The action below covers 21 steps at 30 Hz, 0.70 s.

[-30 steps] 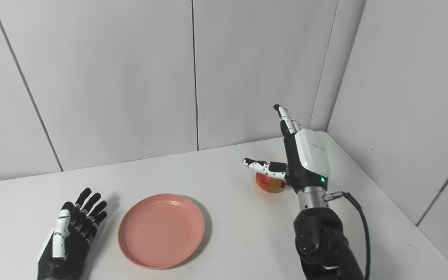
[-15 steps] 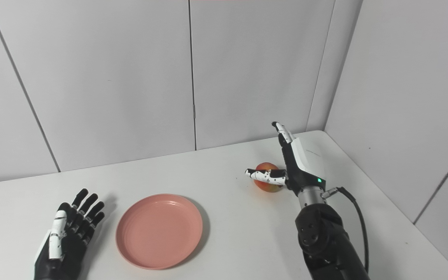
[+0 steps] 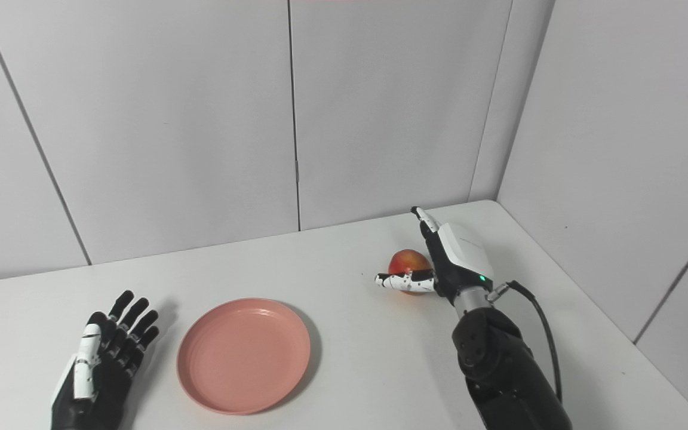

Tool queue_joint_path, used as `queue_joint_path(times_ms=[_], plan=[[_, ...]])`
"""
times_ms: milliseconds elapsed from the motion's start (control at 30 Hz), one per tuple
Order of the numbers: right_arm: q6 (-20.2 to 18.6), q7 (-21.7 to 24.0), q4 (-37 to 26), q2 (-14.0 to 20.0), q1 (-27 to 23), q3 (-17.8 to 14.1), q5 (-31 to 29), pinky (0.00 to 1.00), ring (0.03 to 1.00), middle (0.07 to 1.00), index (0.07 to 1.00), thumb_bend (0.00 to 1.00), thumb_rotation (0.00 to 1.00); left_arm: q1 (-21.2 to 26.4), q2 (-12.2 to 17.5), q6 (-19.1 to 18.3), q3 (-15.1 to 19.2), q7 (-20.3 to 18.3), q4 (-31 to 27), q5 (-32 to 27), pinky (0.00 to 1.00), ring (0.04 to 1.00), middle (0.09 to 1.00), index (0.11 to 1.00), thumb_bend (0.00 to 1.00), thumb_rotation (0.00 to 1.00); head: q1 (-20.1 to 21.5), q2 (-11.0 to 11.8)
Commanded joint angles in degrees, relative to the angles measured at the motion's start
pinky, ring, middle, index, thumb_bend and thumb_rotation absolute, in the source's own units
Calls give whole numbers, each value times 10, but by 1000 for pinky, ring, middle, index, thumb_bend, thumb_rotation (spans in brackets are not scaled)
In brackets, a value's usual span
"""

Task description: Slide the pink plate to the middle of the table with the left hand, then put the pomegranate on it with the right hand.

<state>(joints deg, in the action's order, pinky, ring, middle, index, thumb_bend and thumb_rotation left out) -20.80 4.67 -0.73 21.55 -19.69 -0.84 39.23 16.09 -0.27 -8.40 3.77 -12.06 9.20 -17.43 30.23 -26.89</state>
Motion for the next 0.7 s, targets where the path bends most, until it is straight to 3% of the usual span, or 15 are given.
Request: queue_joint_path(times_ms=[0, 400, 667], plan=[[-3, -2, -8, 18, -26, -2, -6, 787, 885, 930, 940, 983, 442, -5, 5, -9, -2, 1, 0, 1, 961, 929, 940, 929, 364, 1000, -1, -2], [-16, 22, 16, 31, -32, 19, -22, 785, 886, 935, 937, 990, 416, -7, 4, -10, -3, 3, -3, 3, 944, 917, 932, 922, 365, 1000, -3, -8], [-1, 13, 38, 35, -38, 22, -41, 795, 889, 930, 924, 975, 333, -7, 1, -18, -1, 7, -7, 0, 935, 914, 926, 915, 371, 1000, -5, -12]])
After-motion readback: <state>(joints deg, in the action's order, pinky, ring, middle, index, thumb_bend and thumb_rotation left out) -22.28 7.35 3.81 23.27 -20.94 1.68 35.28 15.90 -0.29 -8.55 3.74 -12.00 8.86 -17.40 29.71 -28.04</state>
